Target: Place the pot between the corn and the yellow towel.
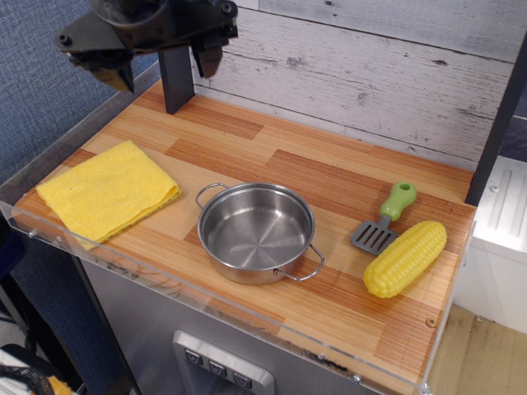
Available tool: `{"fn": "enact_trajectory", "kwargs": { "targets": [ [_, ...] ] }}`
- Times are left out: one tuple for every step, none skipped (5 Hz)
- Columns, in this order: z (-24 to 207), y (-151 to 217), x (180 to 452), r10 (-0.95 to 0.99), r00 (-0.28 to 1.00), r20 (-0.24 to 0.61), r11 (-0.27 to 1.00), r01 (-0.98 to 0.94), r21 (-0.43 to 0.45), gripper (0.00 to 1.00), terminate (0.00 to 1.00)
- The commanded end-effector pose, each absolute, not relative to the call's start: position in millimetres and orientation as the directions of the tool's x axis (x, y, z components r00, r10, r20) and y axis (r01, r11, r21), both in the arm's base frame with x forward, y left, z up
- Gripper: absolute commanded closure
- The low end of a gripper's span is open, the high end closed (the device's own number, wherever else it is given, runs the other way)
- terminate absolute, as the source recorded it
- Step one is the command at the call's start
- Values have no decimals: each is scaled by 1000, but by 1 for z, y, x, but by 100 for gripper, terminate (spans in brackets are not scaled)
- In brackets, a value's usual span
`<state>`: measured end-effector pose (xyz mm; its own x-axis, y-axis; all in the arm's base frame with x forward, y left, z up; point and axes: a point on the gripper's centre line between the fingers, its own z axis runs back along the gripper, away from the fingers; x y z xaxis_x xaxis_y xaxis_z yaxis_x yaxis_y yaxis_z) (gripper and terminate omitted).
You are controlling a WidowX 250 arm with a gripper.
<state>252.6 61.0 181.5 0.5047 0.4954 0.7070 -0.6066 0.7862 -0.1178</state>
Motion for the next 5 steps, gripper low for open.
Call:
{"fn": "enact_trajectory", "kwargs": {
  "targets": [
    [188, 66, 247, 494, 485, 722, 786, -603, -133, 0, 0],
    [188, 66, 247, 494, 485, 722, 786, -603, -133, 0, 0],
    [188, 66, 247, 494, 485, 722, 786, -603, -133, 0, 0],
    [188, 66, 247, 494, 485, 722, 786, -603, -133, 0, 0],
    [188, 66, 247, 494, 485, 722, 786, -603, -133, 0, 100]
  ]
}}
